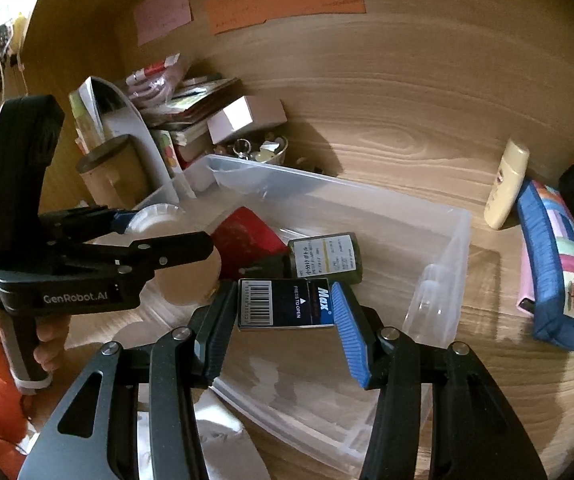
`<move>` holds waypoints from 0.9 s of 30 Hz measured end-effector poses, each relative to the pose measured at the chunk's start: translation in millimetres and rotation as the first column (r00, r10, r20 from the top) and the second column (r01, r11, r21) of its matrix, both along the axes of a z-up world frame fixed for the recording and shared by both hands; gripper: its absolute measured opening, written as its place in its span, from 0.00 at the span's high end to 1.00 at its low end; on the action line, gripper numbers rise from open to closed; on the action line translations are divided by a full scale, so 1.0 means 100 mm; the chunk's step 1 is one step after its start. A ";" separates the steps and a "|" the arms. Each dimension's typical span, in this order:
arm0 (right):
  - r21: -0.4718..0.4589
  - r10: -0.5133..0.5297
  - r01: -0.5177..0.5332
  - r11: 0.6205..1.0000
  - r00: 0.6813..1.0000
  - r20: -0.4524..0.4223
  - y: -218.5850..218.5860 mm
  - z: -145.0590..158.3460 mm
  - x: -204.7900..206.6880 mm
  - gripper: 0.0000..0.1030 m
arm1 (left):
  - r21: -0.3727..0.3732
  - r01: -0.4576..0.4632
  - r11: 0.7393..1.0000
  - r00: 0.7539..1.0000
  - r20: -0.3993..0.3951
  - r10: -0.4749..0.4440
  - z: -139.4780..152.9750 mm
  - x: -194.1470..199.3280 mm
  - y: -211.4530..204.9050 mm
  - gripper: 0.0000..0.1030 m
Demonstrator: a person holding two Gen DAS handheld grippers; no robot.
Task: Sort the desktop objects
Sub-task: 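Open both tools to release the tub and card box into the clear box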
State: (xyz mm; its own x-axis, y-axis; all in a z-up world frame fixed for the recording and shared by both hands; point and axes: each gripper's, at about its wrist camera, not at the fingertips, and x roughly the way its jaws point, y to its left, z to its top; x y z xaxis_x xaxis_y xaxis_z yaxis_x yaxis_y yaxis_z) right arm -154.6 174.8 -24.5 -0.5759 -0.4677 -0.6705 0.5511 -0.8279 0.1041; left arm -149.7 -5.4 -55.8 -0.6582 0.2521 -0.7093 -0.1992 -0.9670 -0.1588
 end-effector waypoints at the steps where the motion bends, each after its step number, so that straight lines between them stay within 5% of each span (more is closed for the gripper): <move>1: 0.009 -0.010 0.010 1.000 1.000 -0.003 -0.01 0.00 0.00 0.56 | -0.002 0.002 1.000 1.000 -0.001 -0.002 0.00 0.00 0.01 0.37; 19: 0.073 -0.012 0.014 0.997 1.000 -0.026 -0.07 -0.04 0.06 0.46 | -0.006 -0.009 1.000 0.998 -0.057 0.009 0.06 0.06 -0.04 0.35; 27: 0.046 -0.025 0.029 0.999 0.996 -0.081 0.01 0.04 0.10 0.30 | -0.020 -0.032 0.999 0.995 -0.100 0.029 0.17 0.14 -0.05 0.25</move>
State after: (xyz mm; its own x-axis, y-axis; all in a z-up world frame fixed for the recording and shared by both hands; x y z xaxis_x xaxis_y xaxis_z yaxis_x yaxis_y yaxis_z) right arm -145.0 175.9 -20.2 -0.6404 -0.4206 -0.6426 0.5336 -0.8454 0.0216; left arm -135.9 -10.1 -38.3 -0.7334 0.2163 -0.6445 -0.1835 -0.9758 -0.1187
